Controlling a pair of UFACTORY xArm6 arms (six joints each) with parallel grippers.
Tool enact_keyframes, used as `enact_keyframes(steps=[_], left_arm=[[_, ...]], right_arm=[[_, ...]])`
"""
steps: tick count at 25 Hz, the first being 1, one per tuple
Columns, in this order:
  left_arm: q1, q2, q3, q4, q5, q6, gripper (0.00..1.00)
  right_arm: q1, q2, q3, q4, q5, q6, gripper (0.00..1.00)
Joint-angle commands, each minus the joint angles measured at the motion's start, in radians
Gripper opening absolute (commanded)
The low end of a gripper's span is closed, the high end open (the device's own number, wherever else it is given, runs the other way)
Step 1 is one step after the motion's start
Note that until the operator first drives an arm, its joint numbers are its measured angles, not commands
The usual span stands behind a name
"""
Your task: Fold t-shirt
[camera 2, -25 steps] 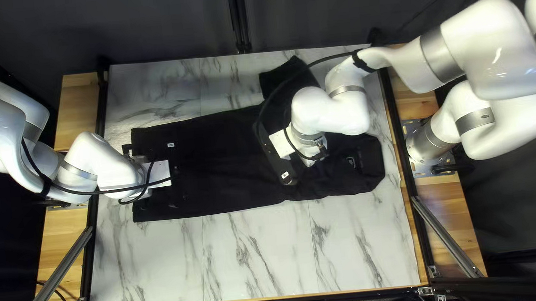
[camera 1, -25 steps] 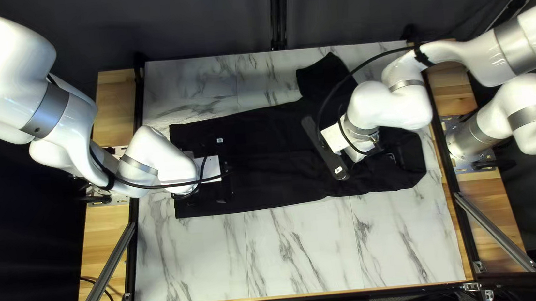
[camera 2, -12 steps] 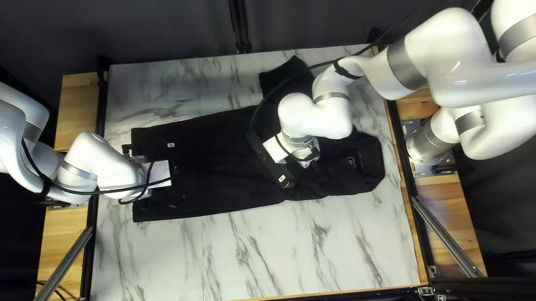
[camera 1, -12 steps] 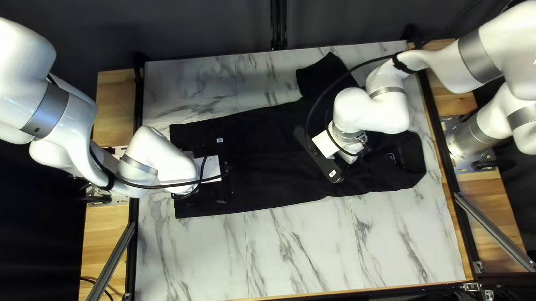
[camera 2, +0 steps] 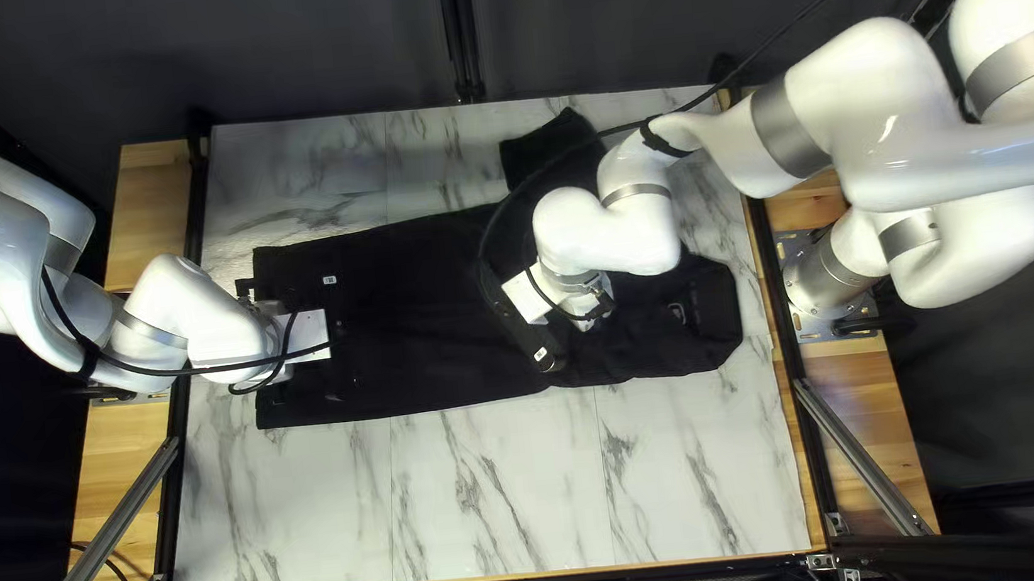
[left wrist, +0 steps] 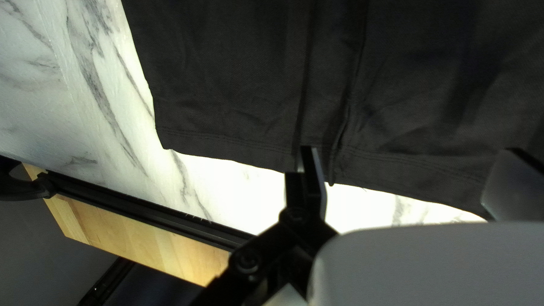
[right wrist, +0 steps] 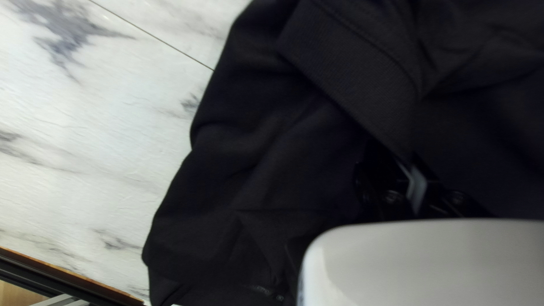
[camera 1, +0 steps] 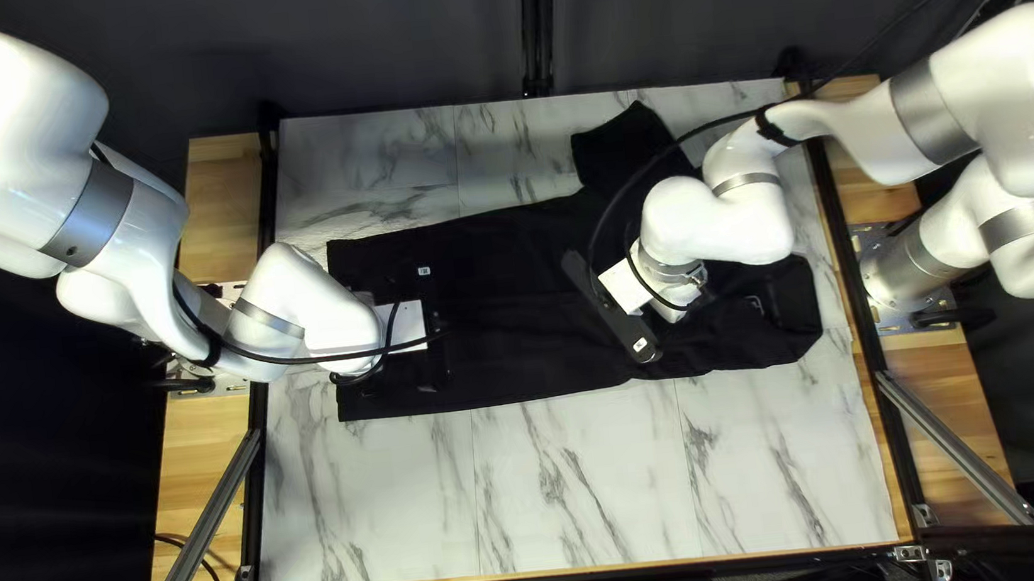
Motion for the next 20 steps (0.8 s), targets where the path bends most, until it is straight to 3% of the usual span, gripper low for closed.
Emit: enact_keyframes(steps=[1,8,20], left_arm=[[0.000,0.000,0.000,0.000,0.000,0.000,1.00],[0.000,0.000,0.000,0.000,0.000,0.000,1.00],[0.000,0.000,0.000,0.000,0.000,0.000,1.00]], right_arm=[[-0.024,-0.051,0.022,-0.019,0.013,0.037,0.00],[-0.097,-0.127,0.031,-0.051,0.053,0.059,0.00],[-0.201,-0.101,-0.044,-0.136,0.144,0.038,0.00]])
